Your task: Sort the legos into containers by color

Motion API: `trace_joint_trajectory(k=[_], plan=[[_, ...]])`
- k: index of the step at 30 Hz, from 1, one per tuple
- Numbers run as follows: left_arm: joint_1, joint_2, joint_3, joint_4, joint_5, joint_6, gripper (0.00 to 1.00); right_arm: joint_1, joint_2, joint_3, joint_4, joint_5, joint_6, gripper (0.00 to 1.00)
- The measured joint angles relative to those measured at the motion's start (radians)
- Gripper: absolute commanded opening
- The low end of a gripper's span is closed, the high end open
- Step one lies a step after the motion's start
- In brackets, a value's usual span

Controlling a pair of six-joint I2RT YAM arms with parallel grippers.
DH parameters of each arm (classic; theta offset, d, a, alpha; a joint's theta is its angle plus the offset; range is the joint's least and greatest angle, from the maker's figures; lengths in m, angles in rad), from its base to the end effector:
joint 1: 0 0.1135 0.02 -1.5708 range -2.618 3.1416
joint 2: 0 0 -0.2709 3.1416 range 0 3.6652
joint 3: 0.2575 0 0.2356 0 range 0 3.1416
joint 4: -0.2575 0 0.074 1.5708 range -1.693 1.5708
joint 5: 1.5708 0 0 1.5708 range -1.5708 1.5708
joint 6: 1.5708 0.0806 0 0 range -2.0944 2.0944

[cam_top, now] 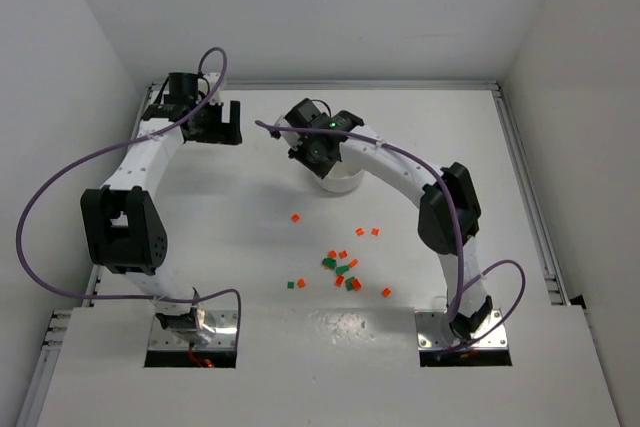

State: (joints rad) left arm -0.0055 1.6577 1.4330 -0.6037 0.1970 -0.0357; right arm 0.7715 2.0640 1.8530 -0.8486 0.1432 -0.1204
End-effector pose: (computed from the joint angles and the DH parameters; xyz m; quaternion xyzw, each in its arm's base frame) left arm 0.3824 -0.0179 0.2783 0.0217 0.9278 -0.0991 0.3590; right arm 0.3369 0.3117 0.2289 -0.3999 0.8785 0.0151 0.2611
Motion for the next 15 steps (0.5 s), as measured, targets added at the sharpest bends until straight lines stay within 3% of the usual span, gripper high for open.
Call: trace_joint_trajectory(k=[10,12,15], plan=[[0.000,0.000,0.000,0.000,0.009,0.000,1.00,-0.010,0.042,0.087,-0.028,0.121,0.033,0.00],[0.000,0.000,0.000,0.000,0.009,0.000,1.00,-0.010,0.051,0.095,-0.027,0.137,0.035,0.05],[0.000,0.000,0.000,0.000,0.008,0.000,1.00,-0.010,0.076,0.108,-0.033,0.153,0.038,0.20]])
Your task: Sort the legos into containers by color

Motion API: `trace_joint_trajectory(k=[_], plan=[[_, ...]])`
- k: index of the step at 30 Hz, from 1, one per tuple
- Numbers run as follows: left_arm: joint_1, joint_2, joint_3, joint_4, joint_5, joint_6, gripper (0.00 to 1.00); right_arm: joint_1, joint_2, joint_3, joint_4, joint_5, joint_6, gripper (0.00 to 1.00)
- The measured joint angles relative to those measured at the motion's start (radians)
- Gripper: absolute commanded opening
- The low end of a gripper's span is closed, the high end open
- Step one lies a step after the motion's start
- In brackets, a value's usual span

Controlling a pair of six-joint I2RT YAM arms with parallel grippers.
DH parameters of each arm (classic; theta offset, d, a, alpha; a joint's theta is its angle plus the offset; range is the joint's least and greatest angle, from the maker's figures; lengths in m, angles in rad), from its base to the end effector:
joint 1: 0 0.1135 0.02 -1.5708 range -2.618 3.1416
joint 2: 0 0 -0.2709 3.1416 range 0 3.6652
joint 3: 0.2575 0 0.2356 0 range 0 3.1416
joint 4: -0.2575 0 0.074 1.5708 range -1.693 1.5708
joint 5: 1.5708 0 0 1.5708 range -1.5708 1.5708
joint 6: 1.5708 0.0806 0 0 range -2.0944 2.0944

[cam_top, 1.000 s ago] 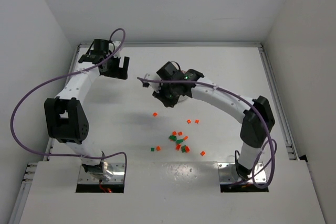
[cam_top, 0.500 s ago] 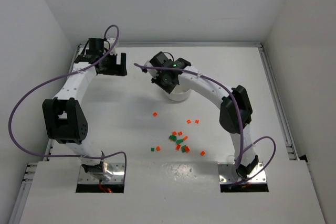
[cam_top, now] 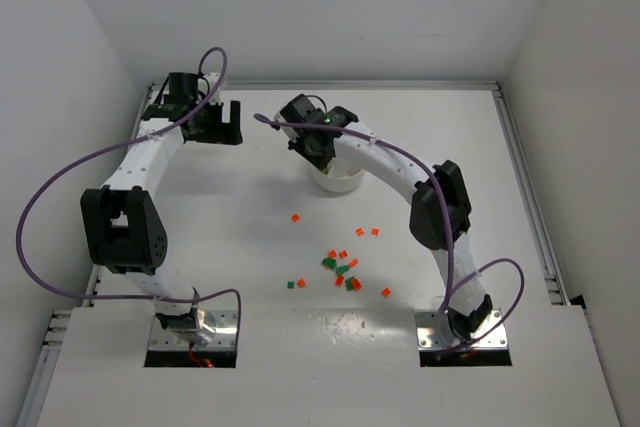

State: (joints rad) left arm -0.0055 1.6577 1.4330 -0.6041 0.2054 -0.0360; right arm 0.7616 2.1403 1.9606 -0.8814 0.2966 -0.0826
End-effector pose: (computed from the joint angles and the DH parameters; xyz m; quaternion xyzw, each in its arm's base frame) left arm 0.3822 -0.0185 0.2784 0.0230 0.9275 -0.1030 0.3586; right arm 0.3598 0.3105 0.2281 -0.3581 0.8883 -0.0518 0.2827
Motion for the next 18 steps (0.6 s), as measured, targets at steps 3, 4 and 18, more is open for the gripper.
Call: trace_joint_trajectory(k=[3,4,18], plan=[[0.000,0.000,0.000,0.000,-0.005,0.000,1.00,0.000,0.024,0.009,-0.003,0.015,0.003,0.30],[0.000,0.000,0.000,0.000,-0.006,0.000,1.00,0.000,0.029,0.009,-0.006,0.019,0.004,0.31],[0.000,-0.099,-0.132,0.091,0.029,0.010,1.00,0.000,0.013,0.047,-0.007,0.044,0.005,0.52]])
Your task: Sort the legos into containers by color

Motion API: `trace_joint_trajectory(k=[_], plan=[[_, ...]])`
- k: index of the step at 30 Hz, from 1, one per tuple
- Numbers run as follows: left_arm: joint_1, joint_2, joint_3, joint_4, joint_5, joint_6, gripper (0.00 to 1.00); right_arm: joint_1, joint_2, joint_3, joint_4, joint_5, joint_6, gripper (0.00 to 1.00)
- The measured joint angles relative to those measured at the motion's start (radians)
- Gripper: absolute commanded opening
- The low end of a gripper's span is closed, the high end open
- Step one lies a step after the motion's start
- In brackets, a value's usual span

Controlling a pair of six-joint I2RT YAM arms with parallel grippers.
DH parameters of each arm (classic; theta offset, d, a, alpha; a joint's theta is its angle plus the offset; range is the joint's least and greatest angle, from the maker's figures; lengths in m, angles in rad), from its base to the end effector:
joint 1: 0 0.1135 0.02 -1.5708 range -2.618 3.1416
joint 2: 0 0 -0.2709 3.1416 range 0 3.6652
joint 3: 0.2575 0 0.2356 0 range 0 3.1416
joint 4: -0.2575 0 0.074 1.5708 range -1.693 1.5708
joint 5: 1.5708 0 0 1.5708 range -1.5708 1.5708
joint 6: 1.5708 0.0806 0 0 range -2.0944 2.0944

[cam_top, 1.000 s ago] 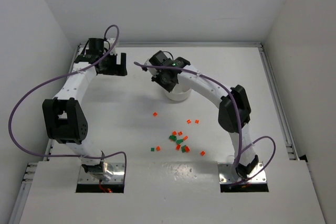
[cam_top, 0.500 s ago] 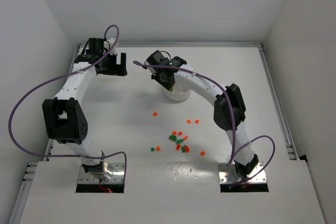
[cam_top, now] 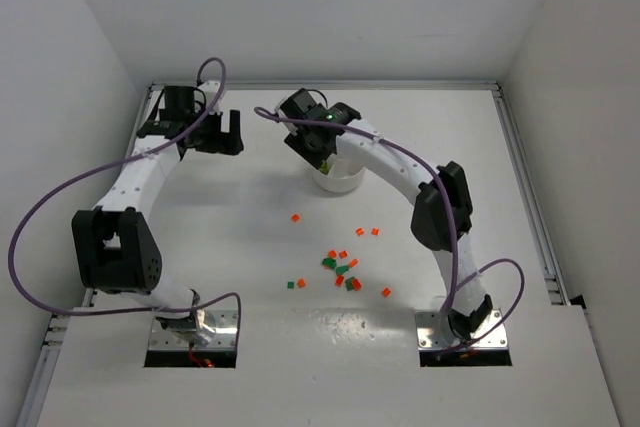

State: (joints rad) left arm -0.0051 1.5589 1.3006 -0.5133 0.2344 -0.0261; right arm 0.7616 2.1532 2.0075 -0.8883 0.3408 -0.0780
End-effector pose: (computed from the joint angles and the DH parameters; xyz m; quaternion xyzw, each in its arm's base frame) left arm 0.3615 -0.0206 0.2779 0.0359 0.9153 -0.1137 0.3847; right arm 0.3659 0.3116 0.2372 -0.3462 0.8861 -0.0665 0.3010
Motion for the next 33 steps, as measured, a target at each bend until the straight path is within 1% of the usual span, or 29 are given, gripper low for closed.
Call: trace_joint_trajectory(k=[2,3,5,8,10,12,13,15,16,17,18,20,22,26,28,29,30,33], plan=[[-0.010,-0.048,-0.030,-0.001,0.027,0.020,1.00,-0.002,-0.037,-0.023,0.026,0.034,-0.008,0.52],[-0.016,-0.062,-0.031,0.000,0.032,0.032,1.00,-0.005,-0.072,-0.057,0.055,0.059,-0.014,0.54],[-0.051,-0.082,-0.030,0.005,0.023,0.065,1.00,-0.020,-0.173,-0.171,0.128,0.109,-0.037,0.54],[-0.145,-0.085,-0.029,-0.029,0.000,0.130,1.00,-0.081,-0.309,-0.322,0.186,0.149,-0.059,0.54],[-0.216,-0.090,-0.046,-0.045,-0.002,0.176,1.00,-0.146,-0.378,-0.401,0.215,0.157,-0.066,0.51],[-0.274,-0.102,-0.078,-0.060,0.002,0.211,1.00,-0.211,-0.429,-0.476,0.237,0.154,-0.066,0.46],[-0.303,-0.107,-0.095,-0.073,0.000,0.225,1.00,-0.249,-0.449,-0.514,0.244,0.151,-0.064,0.46],[-0.347,-0.108,-0.120,-0.092,-0.004,0.236,1.00,-0.322,-0.480,-0.581,0.251,0.132,-0.055,0.51],[-0.368,-0.108,-0.136,-0.093,-0.015,0.235,1.00,-0.356,-0.489,-0.609,0.256,0.120,-0.050,0.60],[-0.385,-0.108,-0.151,-0.093,-0.026,0.231,1.00,-0.387,-0.496,-0.637,0.257,0.103,-0.037,0.63],[-0.402,-0.108,-0.165,-0.091,-0.046,0.220,0.89,-0.421,-0.502,-0.668,0.258,0.083,-0.027,0.64],[-0.439,-0.105,-0.188,-0.089,-0.069,0.206,0.74,-0.478,-0.507,-0.719,0.256,0.040,-0.010,0.64],[-0.481,-0.097,-0.207,-0.076,-0.108,0.182,0.63,-0.530,-0.509,-0.768,0.251,-0.016,0.009,0.64],[-0.560,-0.033,-0.210,-0.060,-0.192,0.138,0.56,-0.609,-0.509,-0.814,0.229,-0.097,0.031,0.63],[-0.590,0.023,-0.207,-0.055,-0.219,0.113,0.56,-0.629,-0.510,-0.814,0.225,-0.131,0.038,0.62],[-0.602,0.048,-0.207,-0.056,-0.230,0.104,0.59,-0.636,-0.510,-0.811,0.222,-0.143,0.041,0.62],[-0.612,0.073,-0.207,-0.056,-0.240,0.097,0.61,-0.642,-0.510,-0.806,0.219,-0.159,0.045,0.61],[-0.632,0.133,-0.204,-0.055,-0.259,0.082,0.62,-0.654,-0.509,-0.783,0.204,-0.193,0.051,0.61]])
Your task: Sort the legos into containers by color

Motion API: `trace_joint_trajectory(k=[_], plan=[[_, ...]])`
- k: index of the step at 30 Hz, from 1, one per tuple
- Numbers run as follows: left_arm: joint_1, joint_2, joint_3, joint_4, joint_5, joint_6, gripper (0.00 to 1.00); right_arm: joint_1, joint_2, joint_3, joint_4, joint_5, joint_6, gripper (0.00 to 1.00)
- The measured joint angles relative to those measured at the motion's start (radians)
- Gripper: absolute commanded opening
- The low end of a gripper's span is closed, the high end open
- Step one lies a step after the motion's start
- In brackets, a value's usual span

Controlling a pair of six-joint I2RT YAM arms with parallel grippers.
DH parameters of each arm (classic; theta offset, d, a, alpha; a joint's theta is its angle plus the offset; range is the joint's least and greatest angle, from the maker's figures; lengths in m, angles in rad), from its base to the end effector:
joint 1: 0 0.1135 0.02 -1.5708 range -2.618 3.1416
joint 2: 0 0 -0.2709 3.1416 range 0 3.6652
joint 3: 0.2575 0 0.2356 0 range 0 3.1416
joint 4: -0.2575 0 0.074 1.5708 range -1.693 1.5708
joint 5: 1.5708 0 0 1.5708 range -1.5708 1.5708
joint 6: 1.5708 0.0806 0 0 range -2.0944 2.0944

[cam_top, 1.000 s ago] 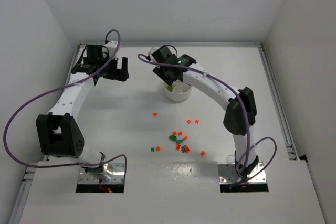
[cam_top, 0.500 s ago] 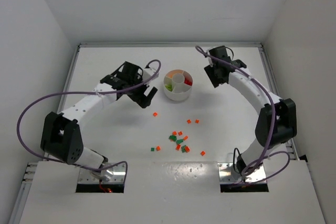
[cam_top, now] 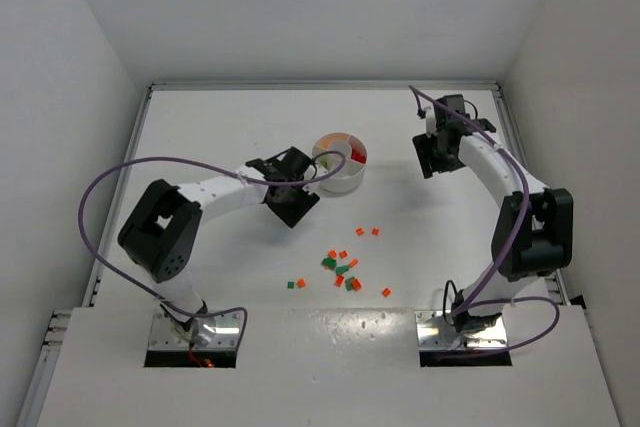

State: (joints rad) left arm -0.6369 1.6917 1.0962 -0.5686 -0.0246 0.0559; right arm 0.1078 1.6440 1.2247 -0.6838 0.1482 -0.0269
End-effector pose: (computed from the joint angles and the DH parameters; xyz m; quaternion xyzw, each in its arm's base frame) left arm 0.2714 -0.1983 0.1623 0.3302 0.9220 -0.0463 0.1969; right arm 0.3409 0.0249 0.2085 -0.0482 0.9691 -0.0626 0.2338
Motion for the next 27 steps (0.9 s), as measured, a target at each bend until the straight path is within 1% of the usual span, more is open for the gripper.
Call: trace_joint_trajectory(k=[9,11,15,18,23,27], plan=[[-0.002,0.087,0.049,0.016,0.018,-0.013,0.62,-0.008,0.023,0.039,-0.011,-0.055,0.005,0.61],[-0.002,0.101,0.059,0.031,0.028,-0.012,0.60,-0.008,0.031,0.039,-0.015,-0.063,0.005,0.61],[0.004,0.121,0.062,0.044,0.058,-0.008,0.50,-0.008,0.043,0.040,-0.025,-0.074,0.005,0.59],[0.004,0.133,0.063,0.050,0.066,-0.004,0.49,-0.008,0.044,0.040,-0.028,-0.075,0.005,0.59],[0.012,0.148,0.063,0.060,0.073,-0.004,0.42,-0.008,0.044,0.044,-0.029,-0.075,0.005,0.58],[0.018,0.160,0.063,0.067,0.073,-0.004,0.39,-0.008,0.044,0.048,-0.029,-0.076,0.005,0.57]])
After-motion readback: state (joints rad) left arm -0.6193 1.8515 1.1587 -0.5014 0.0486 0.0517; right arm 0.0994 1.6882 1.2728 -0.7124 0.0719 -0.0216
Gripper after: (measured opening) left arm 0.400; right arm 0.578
